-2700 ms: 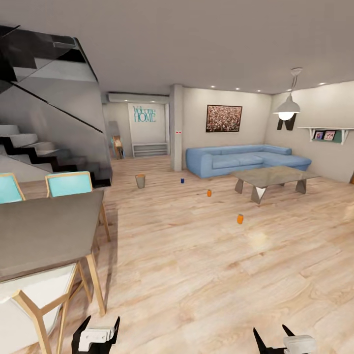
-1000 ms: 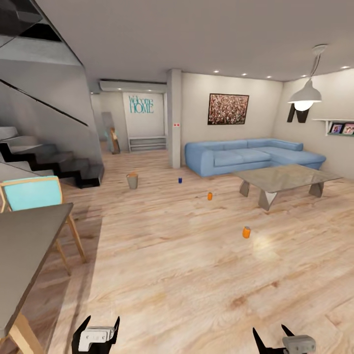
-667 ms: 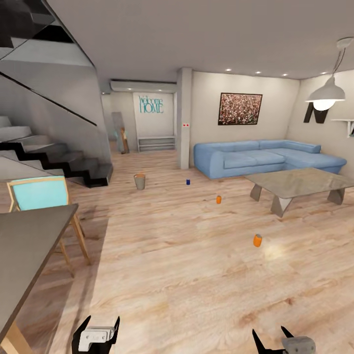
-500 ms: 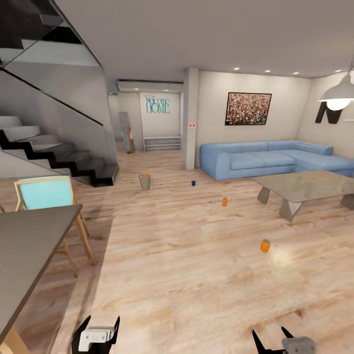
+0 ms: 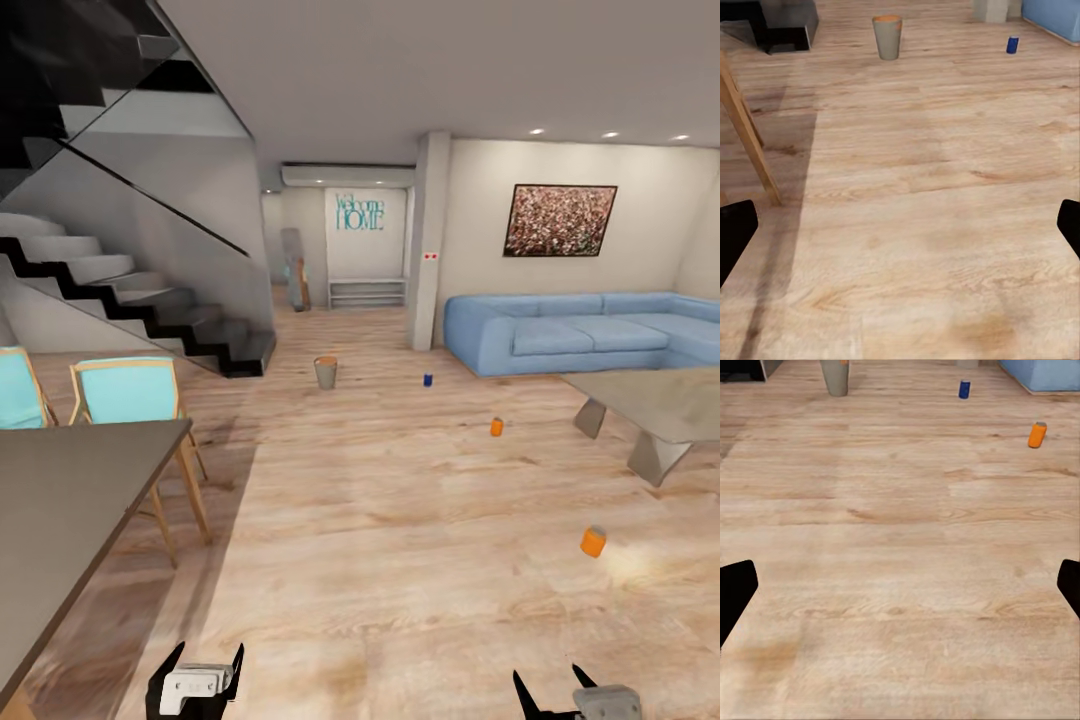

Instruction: Put the three can of soda from the living room inside the tash can in the kitchen.

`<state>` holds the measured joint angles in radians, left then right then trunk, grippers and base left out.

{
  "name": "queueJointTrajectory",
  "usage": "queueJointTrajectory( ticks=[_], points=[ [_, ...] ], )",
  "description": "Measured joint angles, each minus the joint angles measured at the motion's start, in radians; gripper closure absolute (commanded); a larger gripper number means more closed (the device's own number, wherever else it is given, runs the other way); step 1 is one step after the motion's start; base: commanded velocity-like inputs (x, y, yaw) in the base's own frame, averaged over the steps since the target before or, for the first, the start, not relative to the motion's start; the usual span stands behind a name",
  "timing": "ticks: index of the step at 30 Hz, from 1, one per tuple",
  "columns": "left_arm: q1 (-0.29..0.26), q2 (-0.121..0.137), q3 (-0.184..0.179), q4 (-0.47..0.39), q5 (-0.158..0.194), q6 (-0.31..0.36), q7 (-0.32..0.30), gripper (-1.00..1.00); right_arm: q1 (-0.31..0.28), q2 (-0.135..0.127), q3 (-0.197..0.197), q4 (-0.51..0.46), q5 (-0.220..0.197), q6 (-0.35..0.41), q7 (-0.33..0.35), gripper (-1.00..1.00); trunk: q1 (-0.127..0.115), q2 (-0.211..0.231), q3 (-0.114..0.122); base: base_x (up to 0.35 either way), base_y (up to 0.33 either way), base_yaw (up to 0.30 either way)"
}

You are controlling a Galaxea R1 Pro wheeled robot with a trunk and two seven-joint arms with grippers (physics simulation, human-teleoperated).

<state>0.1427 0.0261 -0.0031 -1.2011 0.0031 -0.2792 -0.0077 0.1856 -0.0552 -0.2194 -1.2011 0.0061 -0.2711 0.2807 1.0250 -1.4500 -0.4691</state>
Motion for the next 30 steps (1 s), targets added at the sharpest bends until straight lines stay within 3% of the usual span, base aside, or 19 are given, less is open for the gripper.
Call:
queueJointTrajectory(
  ticks=[30],
  points=[
    [0.000,0.000,0.000,0.000,0.000,0.000,0.000,-1.00,0.000,0.003,0.006,0.003,0.001,0.000,0.001,-1.00,0.000,0.000,-0.013,0.323,-0.106,0.125]
  ],
)
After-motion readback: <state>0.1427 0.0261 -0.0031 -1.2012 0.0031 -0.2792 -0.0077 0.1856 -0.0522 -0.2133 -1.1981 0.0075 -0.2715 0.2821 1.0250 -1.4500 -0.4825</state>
